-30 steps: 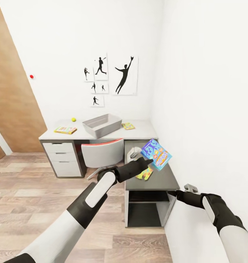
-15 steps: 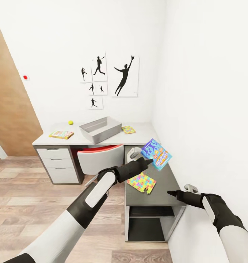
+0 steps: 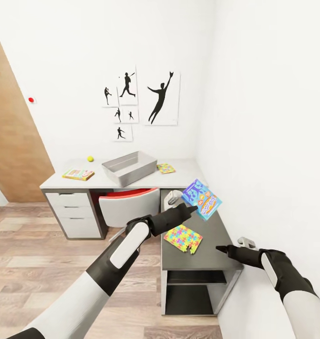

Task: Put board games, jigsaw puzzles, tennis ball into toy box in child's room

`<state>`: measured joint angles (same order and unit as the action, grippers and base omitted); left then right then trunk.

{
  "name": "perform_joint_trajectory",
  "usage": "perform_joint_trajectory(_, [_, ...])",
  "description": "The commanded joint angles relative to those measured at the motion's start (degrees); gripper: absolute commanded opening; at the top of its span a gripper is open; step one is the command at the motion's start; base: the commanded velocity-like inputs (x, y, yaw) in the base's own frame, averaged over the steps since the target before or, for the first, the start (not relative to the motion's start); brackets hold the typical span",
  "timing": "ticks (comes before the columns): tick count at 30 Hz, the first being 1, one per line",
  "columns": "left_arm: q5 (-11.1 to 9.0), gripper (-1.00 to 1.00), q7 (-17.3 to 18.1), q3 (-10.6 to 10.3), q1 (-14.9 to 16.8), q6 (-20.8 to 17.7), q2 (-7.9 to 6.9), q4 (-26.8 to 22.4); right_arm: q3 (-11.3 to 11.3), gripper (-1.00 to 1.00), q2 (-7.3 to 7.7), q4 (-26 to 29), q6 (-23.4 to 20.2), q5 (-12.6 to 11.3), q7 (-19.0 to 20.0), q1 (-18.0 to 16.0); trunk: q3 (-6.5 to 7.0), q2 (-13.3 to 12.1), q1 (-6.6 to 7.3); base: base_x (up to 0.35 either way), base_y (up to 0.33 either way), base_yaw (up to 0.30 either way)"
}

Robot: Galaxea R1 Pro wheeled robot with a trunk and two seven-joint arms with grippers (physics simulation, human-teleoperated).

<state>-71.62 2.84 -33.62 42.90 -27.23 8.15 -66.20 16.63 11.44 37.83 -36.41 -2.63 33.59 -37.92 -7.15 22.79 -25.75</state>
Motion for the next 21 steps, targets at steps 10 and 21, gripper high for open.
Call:
perform_joint_trajectory(10, [-0.2,-1.00,0.1,0.0,0.0,-0.2,0.01,0.0,0.2,1.00,-0.01,0.7,-0.5,-0.3,0.1,0.0,-0.12,0.1,-0.04,0.006,0.000,0.116])
perform_joint_trajectory(21, [-0.2,-1.00,0.1,0.0,0.0,-0.2,0.00,0.0,0.2,1.00,-0.01,0.9,-0.5,-0.3,0.1,0.3,-0.12,0.1,-0.04,0.001,0.000,0.236])
